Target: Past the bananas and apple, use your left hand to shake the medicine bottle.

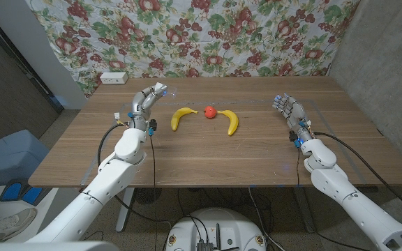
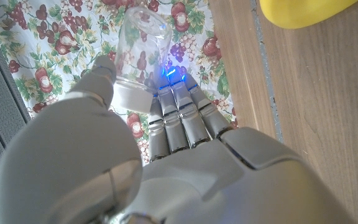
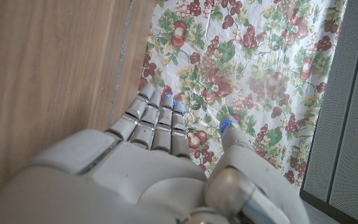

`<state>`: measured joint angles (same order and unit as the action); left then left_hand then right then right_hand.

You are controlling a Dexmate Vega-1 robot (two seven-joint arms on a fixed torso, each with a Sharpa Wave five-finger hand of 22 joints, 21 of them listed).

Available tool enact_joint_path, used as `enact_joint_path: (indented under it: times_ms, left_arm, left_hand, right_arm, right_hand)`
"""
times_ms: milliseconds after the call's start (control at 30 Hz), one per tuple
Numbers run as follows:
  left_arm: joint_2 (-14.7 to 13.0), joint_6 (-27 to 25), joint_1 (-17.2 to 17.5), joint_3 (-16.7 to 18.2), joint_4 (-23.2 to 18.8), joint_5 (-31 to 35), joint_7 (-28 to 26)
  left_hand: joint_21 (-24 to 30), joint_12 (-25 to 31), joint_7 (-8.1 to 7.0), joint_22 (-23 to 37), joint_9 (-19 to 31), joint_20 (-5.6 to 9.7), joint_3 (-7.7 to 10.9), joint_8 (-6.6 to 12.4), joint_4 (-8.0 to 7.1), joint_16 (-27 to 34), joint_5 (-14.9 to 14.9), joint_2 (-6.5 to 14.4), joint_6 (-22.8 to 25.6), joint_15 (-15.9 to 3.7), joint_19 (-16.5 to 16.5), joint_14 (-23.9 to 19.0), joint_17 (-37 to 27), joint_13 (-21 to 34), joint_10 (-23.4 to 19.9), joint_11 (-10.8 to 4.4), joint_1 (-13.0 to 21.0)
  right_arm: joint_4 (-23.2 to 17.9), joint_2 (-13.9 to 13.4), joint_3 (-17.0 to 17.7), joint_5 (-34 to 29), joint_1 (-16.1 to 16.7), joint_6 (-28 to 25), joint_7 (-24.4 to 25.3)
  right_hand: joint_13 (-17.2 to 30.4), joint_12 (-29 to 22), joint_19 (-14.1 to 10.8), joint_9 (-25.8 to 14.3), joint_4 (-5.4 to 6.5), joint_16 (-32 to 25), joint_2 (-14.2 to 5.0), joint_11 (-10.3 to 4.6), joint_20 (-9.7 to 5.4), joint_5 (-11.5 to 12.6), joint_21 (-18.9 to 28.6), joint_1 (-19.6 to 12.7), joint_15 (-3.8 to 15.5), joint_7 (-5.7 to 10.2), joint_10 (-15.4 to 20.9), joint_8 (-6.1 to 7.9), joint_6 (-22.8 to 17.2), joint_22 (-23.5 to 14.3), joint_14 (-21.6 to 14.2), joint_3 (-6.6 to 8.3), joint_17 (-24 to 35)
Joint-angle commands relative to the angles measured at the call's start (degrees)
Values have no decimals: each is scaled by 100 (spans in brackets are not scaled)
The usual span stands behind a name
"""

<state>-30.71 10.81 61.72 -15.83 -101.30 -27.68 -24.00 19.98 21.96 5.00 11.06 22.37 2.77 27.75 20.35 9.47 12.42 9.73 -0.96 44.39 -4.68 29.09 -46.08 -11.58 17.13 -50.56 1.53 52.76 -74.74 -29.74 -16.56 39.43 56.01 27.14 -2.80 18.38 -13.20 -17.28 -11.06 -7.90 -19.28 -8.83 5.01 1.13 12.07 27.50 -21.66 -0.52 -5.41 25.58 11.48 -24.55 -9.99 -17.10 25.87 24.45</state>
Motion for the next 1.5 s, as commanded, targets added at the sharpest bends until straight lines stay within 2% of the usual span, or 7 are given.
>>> enact_joint_path:
  times_ms: [33,267,700,1167,1500]
  left_arm:
    - [-200,-322,-110,-127,-59,135,220]
    - [-505,-633,-244,-318,-195,620,255]
    - [-859,-1030,-408,-538,-454,1354,297]
    - [-1119,-1444,-616,-748,-656,1794,586]
    - [-1225,-1792,-734,-930,-833,2291,570]
  left_hand:
    - [45,-15,-270,9,22,57,53,20,-3,4,27,1125,604,-879,30,-35,-15,506,-1269,-1083,1107]
    - [50,-19,-267,9,22,53,49,14,-6,6,28,1124,612,-874,30,-42,-16,515,-1263,-1086,1100]
    - [55,-25,-267,8,11,41,52,-9,2,-3,32,1118,615,-879,21,-31,-11,522,-1269,-1095,1100]
    - [58,-37,-276,7,1,35,48,-31,10,1,35,1114,623,-882,7,-35,-15,525,-1266,-1098,1107]
    - [60,-41,-273,7,-1,35,44,-46,11,2,37,1116,622,-884,-7,-34,-17,526,-1281,-1084,1110]
  right_arm:
    - [14,17,13,18,16,11,18]
    - [24,12,16,14,21,28,6]
    - [38,21,35,51,53,49,-7]
    - [41,20,69,81,98,78,-5]
    - [80,24,78,105,90,91,-45]
  right_hand:
    - [-7,-16,-53,-29,-30,10,-54,-7,8,27,-23,-8,-1,1,26,28,-48,-19,-39,11,-4]
    - [-8,-13,-57,-29,-30,8,-54,-3,5,27,-38,-10,15,1,19,28,-47,-20,-42,10,-1]
    - [-10,-13,-66,-28,-29,12,-54,6,7,28,-64,-12,6,-1,23,27,-46,-20,-42,9,-2]
    - [-10,-13,-81,-28,-28,15,-54,2,14,28,-92,-14,4,-3,21,27,-48,-21,-42,8,-1]
    - [-11,-14,-87,-28,-27,20,-54,-3,10,28,-112,-15,-8,-1,23,25,-42,-22,-39,7,-2]
